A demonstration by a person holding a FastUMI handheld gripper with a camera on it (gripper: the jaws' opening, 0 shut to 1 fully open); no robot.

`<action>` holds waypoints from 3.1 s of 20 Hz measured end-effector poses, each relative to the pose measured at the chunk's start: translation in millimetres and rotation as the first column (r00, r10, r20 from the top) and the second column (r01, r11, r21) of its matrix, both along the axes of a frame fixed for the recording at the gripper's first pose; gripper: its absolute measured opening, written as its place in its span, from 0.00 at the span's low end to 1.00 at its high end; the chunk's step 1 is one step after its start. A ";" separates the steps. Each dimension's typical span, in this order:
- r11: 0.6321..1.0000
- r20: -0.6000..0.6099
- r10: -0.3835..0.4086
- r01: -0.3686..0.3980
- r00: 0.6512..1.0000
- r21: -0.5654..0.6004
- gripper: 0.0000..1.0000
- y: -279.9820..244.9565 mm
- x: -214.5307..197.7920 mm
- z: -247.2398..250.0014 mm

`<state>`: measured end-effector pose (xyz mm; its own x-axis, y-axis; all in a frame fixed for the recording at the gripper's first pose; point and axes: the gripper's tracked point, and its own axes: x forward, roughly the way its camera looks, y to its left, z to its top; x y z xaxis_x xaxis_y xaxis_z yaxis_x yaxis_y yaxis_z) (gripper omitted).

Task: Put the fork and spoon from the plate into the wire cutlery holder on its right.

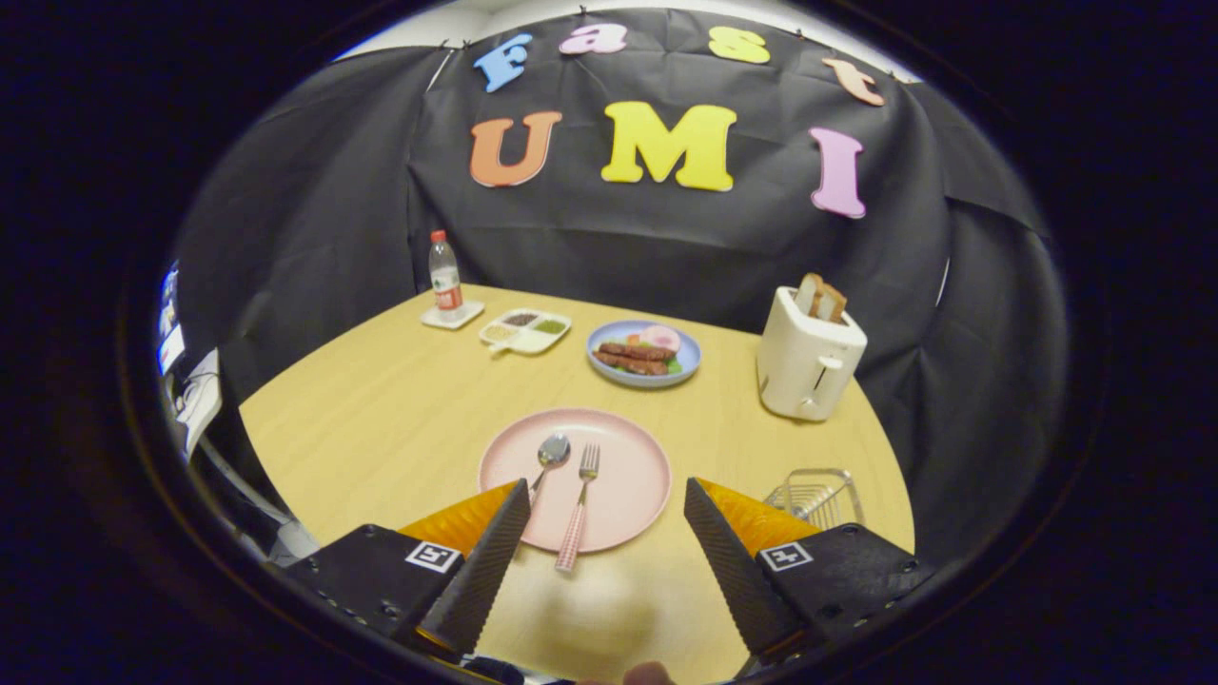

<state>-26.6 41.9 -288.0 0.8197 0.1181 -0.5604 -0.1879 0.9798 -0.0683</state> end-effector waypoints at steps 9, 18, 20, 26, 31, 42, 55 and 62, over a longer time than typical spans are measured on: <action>0.999 -0.182 0.017 -0.021 0.983 -0.024 0.87 11.3 -9.7 -72.7; 0.999 -0.241 -0.003 -0.008 0.970 -0.046 0.32 11.0 -7.8 -93.2; 0.999 -0.248 -0.015 0.002 0.969 -0.051 0.18 9.1 -6.2 -93.3; 0.999 -0.273 -0.049 0.051 0.961 0.001 0.01 -6.8 -9.3 -66.9; 0.997 -0.262 -0.073 0.080 0.962 0.014 0.01 -39.7 -7.9 11.7; 0.962 -0.465 -0.255 0.270 0.848 -0.035 0.01 -170.3 -70.5 98.7; 0.951 -0.797 -0.209 0.309 0.567 -0.030 0.01 -186.0 -71.9 51.3; 0.938 -0.849 -0.236 0.338 0.473 -0.073 0.01 -197.3 -55.0 33.2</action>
